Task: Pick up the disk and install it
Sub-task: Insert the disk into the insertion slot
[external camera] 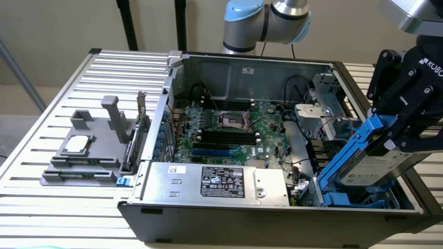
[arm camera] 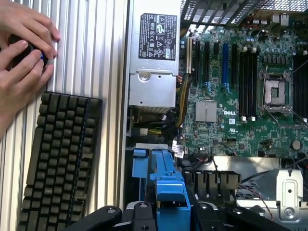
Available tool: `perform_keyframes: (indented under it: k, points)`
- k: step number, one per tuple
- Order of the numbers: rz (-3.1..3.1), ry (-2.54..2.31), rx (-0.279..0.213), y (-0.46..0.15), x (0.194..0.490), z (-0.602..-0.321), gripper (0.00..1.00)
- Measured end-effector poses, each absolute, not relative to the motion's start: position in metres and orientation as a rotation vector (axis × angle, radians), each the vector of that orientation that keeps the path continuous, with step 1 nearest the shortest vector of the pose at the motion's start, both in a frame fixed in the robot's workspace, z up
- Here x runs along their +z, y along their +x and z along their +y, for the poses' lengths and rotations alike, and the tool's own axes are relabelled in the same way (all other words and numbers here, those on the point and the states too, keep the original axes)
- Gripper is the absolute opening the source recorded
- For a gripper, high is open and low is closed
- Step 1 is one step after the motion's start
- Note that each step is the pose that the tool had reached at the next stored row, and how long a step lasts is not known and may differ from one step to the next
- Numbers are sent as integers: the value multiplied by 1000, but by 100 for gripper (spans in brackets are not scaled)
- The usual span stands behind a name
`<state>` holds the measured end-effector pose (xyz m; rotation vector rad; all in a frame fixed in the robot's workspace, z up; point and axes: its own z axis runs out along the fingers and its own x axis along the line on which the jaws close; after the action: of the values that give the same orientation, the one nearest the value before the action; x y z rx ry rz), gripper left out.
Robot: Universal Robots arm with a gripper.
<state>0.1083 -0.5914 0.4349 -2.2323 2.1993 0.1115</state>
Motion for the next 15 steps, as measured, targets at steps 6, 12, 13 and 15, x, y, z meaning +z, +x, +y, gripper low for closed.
perform_keyframes:
  k: [6,12,13,15]
  points:
    - [2198,-2231,114,108,434,-591,33]
    - [2196,-2230,117,108,433,-590,33]
    - [2196,-2229,118,108,433,-590,33]
    - [2195,-2228,120,108,433,-590,33]
